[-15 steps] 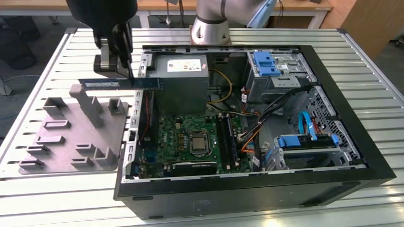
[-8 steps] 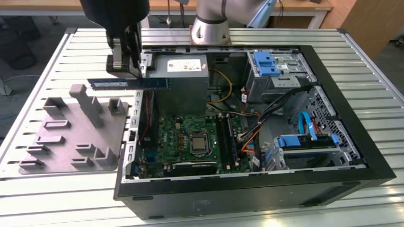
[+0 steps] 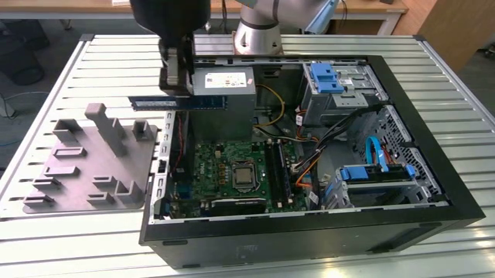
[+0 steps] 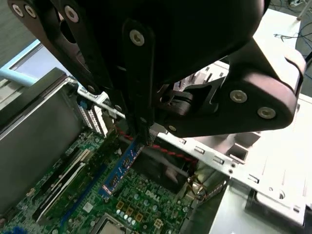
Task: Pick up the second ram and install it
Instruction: 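Pick up the second ram and move it above second insertion slot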
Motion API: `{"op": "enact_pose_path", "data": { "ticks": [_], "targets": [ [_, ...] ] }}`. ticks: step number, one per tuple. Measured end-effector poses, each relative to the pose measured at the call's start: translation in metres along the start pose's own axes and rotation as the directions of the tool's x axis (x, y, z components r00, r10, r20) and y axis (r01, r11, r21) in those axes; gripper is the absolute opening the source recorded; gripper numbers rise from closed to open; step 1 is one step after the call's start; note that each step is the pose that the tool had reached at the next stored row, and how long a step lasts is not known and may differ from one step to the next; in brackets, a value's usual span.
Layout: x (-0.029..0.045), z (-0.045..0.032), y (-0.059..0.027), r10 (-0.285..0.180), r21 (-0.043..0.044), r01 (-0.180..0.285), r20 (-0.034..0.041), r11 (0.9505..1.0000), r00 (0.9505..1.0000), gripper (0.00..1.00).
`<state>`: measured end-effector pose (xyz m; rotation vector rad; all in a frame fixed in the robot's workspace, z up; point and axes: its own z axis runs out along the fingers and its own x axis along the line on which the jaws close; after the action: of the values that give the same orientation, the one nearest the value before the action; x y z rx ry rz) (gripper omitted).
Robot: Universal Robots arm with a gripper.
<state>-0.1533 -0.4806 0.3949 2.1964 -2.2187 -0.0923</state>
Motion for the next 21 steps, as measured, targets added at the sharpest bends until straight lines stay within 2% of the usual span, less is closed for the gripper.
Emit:
{"op": "enact_pose_path", "data": {
  "ticks": [7, 15, 16, 21],
  "targets": [
    [-0.0004, 0.0014, -0.0309, 0.000, -0.0095, 0.000, 0.0003, 1.0000, 1.0000, 0.14],
    [-0.0008, 0.0020, -0.0634, 0.000, -0.0158, 0.000, 0.0007, 0.9999, 1.0000, 0.14],
    [-0.0008, 0.0025, -0.0719, 0.000, -0.0178, 0.000, 0.0012, 0.9998, 1.0000, 0.14],
    [-0.0008, 0.0069, -0.0880, 0.000, -0.0254, 0.000, 0.0016, 0.9997, 1.0000, 0.14]
  ]
}}
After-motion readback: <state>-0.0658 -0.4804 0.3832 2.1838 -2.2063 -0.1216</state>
